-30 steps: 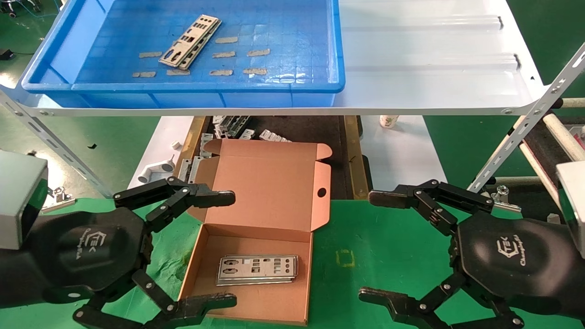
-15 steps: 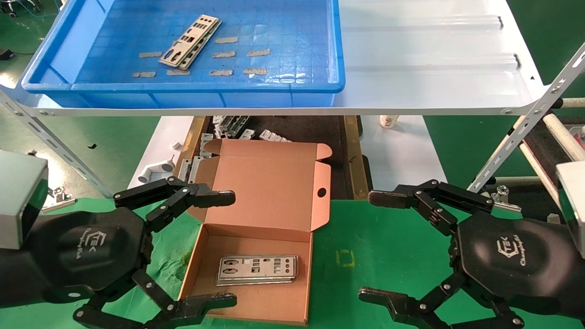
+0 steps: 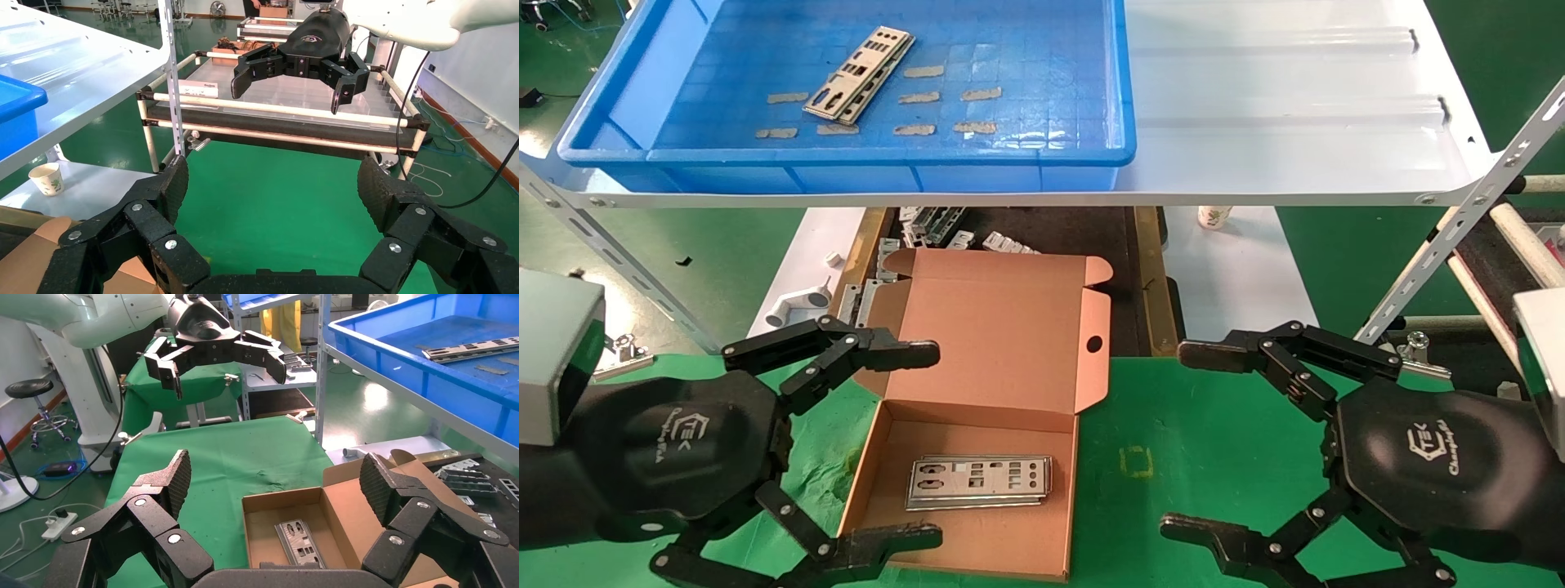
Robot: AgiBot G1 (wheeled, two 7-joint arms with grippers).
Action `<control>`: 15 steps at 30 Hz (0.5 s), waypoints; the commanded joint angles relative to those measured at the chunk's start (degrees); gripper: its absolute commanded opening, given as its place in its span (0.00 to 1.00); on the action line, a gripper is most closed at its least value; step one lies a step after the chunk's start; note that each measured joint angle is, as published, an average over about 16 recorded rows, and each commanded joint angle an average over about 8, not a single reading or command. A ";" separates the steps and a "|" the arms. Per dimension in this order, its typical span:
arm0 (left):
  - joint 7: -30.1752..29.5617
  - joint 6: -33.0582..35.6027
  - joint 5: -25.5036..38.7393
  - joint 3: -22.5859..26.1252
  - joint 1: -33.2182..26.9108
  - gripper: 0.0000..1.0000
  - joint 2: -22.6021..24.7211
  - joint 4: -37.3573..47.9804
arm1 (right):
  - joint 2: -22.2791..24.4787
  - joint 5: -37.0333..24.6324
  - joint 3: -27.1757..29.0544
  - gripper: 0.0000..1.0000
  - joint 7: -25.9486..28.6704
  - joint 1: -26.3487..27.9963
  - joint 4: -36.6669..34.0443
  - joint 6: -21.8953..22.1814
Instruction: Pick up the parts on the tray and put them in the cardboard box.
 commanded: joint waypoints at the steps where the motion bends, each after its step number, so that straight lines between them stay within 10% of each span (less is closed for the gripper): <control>1: 0.00 0.00 0.00 0.00 0.00 1.00 0.00 0.00 | 0.00 0.00 0.00 1.00 0.00 0.00 0.00 0.00; 15: 0.00 0.00 -0.01 0.00 0.00 1.00 0.00 0.00 | 0.00 0.00 0.00 1.00 0.00 0.00 0.00 0.00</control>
